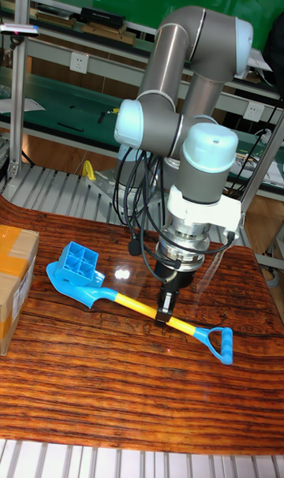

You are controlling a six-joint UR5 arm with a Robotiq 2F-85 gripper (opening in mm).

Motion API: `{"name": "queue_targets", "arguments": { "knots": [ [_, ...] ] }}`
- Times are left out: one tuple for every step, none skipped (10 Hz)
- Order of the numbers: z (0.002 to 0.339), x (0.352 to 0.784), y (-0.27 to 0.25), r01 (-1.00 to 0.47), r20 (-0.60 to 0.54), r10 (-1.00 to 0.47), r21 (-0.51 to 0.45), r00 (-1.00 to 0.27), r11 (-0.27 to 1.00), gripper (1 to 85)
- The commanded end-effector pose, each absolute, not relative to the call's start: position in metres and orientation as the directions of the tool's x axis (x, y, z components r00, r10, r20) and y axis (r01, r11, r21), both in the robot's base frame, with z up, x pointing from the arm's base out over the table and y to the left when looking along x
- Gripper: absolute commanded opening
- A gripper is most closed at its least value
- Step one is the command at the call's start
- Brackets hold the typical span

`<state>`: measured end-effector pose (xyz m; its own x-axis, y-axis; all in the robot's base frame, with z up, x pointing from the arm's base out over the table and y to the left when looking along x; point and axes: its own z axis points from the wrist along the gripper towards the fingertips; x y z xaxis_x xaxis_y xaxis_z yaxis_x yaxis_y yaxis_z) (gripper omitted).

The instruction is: Use a shovel to scoop up an object

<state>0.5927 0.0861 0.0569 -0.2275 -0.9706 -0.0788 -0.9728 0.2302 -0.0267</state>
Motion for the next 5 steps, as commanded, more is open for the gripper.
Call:
{"name": "queue_targets", "arguments": {
  "knots": [
    [0.059, 0.59, 0.087, -0.97, -0.076, -0.968, -0.013, -0.241, 0.242, 1.3],
    [0.058, 0.593, 0.078, -0.975, -0.061, -0.975, -0.034, -0.215, 0.217, 1.3],
    [0.057, 0.593, 0.073, -0.977, -0.081, -0.975, -0.027, -0.209, 0.212, 1.3],
    [0.056, 0.594, 0.067, -0.979, -0.071, -0.977, -0.035, -0.2, 0.203, 1.3],
    [0.056, 0.595, 0.064, -0.98, -0.061, -0.98, -0.042, -0.191, 0.194, 1.3]
  ]
}}
